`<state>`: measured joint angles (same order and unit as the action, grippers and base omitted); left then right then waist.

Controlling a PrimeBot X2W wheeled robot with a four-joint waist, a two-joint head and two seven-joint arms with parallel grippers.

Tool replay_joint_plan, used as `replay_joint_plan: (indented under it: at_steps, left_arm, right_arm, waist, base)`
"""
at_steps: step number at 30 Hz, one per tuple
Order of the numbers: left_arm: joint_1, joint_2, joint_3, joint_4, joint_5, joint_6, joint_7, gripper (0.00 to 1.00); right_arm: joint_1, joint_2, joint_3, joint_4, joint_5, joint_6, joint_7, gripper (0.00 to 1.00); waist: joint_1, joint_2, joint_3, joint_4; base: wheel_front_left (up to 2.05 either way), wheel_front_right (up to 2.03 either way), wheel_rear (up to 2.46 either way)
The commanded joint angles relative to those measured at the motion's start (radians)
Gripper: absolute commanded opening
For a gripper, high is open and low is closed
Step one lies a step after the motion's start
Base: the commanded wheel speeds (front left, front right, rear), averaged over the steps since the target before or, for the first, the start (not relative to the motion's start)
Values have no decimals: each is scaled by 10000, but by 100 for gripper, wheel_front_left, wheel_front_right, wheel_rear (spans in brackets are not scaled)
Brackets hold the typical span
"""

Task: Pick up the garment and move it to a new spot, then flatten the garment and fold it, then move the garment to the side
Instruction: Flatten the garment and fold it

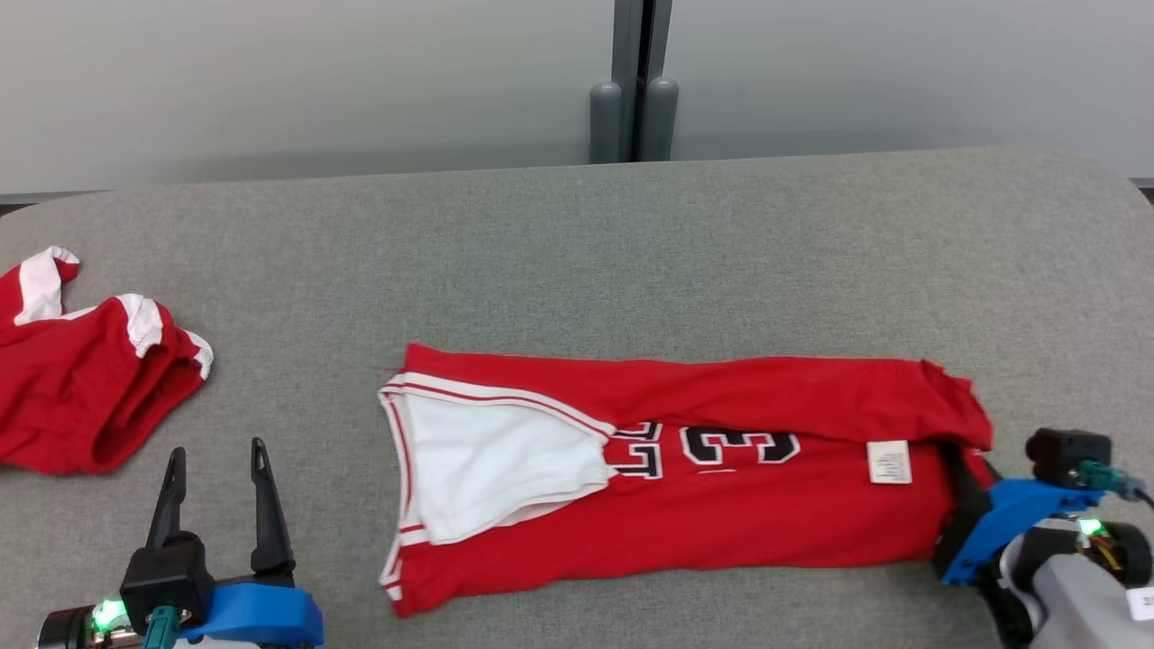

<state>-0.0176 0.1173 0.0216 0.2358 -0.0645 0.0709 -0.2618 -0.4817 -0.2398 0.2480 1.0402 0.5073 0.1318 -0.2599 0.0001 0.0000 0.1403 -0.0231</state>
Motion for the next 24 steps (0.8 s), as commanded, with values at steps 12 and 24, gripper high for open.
replay_joint_plan:
  at_steps: [12, 24]
  left_arm:
    - [83, 45, 111, -68, -14, -31, -44, 100]
    - [189, -9, 73, -130, -24, 15, -44, 100]
  right_arm:
    - [526, -1865, -1085, -1170, -313, -16, -64, 0]
    - [883, -1184, -762, -3485, -712, -11, -63, 0]
  waist:
    - [-1, 0, -76, -245]
    - [-1, 0, -162, -303]
  base:
    - [0, 0, 0]
    - [0, 0, 0]
